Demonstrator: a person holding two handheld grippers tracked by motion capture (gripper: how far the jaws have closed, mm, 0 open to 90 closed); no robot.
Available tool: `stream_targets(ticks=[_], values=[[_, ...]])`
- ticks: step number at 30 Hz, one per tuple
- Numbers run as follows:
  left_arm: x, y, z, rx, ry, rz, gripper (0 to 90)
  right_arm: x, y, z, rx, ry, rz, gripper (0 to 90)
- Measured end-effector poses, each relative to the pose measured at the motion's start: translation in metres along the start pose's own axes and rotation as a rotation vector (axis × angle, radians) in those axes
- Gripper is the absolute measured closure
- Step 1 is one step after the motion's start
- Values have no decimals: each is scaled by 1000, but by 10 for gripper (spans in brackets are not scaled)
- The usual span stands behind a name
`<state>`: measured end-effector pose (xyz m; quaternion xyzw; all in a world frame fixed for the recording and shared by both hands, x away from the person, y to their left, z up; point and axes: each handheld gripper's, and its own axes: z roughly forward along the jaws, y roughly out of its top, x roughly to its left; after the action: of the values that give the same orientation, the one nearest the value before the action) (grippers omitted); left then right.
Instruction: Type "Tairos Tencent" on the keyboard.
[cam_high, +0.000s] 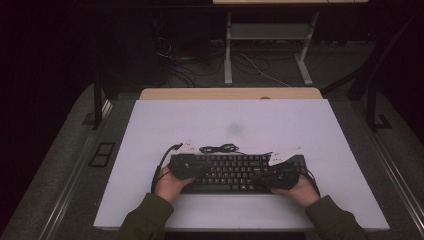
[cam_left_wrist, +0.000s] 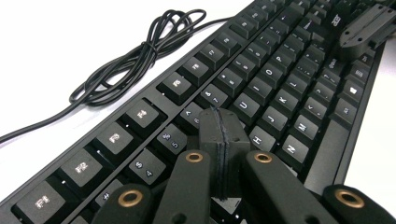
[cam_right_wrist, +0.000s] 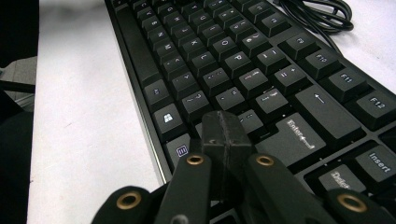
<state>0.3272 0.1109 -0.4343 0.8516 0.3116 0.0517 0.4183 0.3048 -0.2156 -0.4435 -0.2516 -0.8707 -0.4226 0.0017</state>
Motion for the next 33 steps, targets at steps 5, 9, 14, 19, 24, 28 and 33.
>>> stream_targets(ticks=[5, 9, 14, 19, 24, 28, 33], values=[[1, 0, -6, -15, -2, 4, 884, 0, 0, 0, 0, -1, -2, 896], [1, -1, -11, -40, -4, 10, 807, 0, 0, 0, 0, -1, -2, 896], [2, -4, -17, -53, -2, 13, 675, 0, 0, 0, 1, -1, -2, 896], [2, -9, -23, -66, 4, 16, 515, 0, 0, 0, 1, -2, -4, 896], [3, -12, -30, -88, 16, 19, 378, 0, 0, 0, 2, -2, -5, 896], [2, -17, -31, -92, 30, 21, 261, 0, 0, 0, 1, -2, -4, 896], [0, -21, -34, -89, 61, 16, 124, 0, 0, 0, 1, -1, -4, 896]])
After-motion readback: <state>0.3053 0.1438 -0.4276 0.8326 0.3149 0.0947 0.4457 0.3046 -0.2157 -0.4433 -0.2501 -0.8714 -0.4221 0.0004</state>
